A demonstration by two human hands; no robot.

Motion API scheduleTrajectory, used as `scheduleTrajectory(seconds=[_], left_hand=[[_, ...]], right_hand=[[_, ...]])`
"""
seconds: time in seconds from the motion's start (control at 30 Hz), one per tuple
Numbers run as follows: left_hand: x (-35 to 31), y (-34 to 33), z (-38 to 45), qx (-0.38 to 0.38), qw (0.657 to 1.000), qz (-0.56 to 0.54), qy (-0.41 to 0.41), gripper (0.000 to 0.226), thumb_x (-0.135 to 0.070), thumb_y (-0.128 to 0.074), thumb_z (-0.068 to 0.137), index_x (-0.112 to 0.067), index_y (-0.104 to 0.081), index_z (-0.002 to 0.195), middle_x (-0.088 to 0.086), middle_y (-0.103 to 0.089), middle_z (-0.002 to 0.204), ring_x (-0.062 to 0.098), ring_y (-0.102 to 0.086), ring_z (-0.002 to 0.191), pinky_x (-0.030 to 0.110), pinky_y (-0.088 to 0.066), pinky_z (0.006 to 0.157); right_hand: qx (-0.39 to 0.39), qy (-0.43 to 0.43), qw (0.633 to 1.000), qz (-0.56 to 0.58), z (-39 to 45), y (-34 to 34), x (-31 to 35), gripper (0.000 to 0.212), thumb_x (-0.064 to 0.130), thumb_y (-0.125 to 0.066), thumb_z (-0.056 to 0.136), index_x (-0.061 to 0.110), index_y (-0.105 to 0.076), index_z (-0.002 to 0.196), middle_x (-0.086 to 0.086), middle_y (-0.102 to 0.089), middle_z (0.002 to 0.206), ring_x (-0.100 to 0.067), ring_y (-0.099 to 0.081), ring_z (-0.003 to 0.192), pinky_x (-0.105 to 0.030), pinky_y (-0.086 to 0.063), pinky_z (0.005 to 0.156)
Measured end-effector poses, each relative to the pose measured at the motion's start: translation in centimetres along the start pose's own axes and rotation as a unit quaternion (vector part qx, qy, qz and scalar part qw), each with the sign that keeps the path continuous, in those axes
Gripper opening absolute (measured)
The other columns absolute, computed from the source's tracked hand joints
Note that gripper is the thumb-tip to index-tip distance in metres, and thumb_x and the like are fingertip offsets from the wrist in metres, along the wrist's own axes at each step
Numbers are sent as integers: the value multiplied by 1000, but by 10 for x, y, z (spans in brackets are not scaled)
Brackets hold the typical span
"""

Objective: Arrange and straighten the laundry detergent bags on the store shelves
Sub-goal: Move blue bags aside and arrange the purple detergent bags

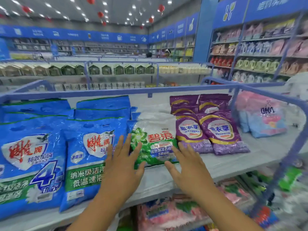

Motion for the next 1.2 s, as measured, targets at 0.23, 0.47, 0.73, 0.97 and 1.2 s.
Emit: scheduleTrajectory(seconds=[0.23,0.47,0.73,0.97,1.2], left_hand=[[-137,-46,35,45,996,-81,-15,69,-65,-32,95,-39,-22,157,-7,3,168,18,4,156,42,-9,127],[-195,-78,57,94,982,-154,56,67,-55,-48,99,-40,-19,158,-12,0,169,11,0,156,37,-17,125],[-181,-105,132,97,965,-183,161,71,-49,-55,97,-21,-28,157,6,-43,152,25,-48,133,41,-44,109],[-168,-116,174,103,958,-55,262,77,-62,-63,87,-5,-42,135,17,-50,131,32,-60,114,40,-50,93],[-166,-122,168,118,944,-35,305,94,-73,-61,81,-10,-33,145,18,-43,141,33,-61,117,41,-51,93]], right_hand=[[13,-42,998,37,-9,46,-137,71,68,-30,98,39,-9,159,16,3,166,-15,10,155,-41,-4,125],[41,-39,996,76,12,63,-216,74,66,-34,97,35,-12,160,9,-2,168,-16,5,155,-41,-11,124],[-4,-103,974,201,88,70,-274,79,74,-42,83,38,-26,152,-3,-39,148,-24,-38,140,-45,-39,112],[-1,-153,944,293,139,64,-314,42,48,-61,93,31,-53,130,7,-64,117,-12,-62,102,-29,-50,84],[-15,-173,902,395,182,44,-325,28,45,-64,94,23,-69,110,8,-75,96,-13,-71,87,-33,-59,73]])
Point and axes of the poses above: each hand's wrist, its own z-axis towards the middle knuckle, its own y-axis out of the back of the hand, x = y × z, the point moved 8 cm from there along z, towards the middle knuckle
